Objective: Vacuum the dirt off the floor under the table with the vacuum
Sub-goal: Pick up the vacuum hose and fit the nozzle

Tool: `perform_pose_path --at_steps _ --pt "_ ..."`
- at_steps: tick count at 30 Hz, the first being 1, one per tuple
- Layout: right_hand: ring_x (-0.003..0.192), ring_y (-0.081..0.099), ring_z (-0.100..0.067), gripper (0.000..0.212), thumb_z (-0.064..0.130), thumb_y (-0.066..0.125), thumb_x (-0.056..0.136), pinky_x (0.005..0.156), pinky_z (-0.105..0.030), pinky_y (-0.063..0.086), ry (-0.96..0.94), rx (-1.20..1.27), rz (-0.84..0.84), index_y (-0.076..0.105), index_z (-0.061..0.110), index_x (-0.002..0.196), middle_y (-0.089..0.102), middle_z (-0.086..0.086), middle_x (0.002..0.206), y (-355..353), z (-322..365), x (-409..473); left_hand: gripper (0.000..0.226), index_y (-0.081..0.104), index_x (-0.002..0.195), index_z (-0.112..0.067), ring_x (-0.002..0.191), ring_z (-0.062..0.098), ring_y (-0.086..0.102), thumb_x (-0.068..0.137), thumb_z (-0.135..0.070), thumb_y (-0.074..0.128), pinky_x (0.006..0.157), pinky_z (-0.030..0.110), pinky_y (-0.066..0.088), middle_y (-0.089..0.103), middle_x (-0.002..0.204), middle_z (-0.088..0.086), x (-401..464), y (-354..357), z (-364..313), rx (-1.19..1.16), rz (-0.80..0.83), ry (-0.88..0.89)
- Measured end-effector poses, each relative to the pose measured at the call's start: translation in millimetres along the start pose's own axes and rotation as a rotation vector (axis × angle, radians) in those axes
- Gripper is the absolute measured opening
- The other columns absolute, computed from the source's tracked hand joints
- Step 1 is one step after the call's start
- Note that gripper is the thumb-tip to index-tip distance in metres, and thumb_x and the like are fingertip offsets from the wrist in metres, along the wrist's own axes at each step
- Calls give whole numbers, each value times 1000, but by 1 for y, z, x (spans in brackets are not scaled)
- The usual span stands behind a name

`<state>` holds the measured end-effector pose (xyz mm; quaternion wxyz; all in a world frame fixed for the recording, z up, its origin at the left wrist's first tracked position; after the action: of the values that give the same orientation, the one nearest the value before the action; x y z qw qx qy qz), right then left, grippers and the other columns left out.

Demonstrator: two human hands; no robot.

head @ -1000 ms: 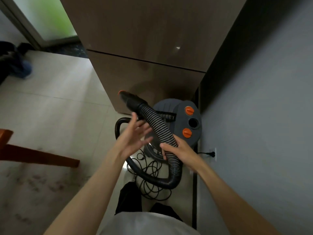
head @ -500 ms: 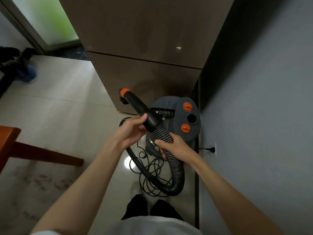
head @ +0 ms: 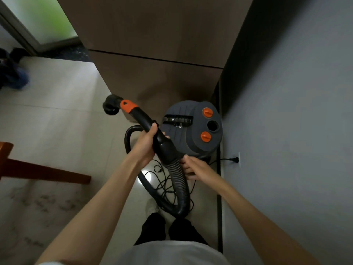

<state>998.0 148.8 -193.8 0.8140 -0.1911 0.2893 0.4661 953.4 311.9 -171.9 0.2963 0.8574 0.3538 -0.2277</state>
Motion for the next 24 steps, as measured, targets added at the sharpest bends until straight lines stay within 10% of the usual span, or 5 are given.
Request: perform_pose_path --at_steps 9,24 --pt "94 63 -16 36 32 42 100 80 -24 52 -30 60 -198 60 5 116 66 -7 102 -48 4 36 40 40 125 -8 75 31 64 97 -36 46 84 51 53 61 84 12 -4 7 59 218 33 -60" --pt "70 58 -18 23 33 59 92 68 -30 48 -112 53 -98 61 10 93 62 -12 80 -30 64 69 44 42 130 -16 111 16 56 91 -22 60 97 33 47 57 120 3 -33 43 110 890 425 -17"
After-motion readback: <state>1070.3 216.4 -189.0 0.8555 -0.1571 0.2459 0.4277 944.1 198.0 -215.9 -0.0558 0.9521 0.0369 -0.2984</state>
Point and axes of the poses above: each hand's wrist, its own x-axis towards the middle knuckle, its own y-axis out of the palm, z = x × y, the point moved 7 cm from there along x, towards the middle knuckle
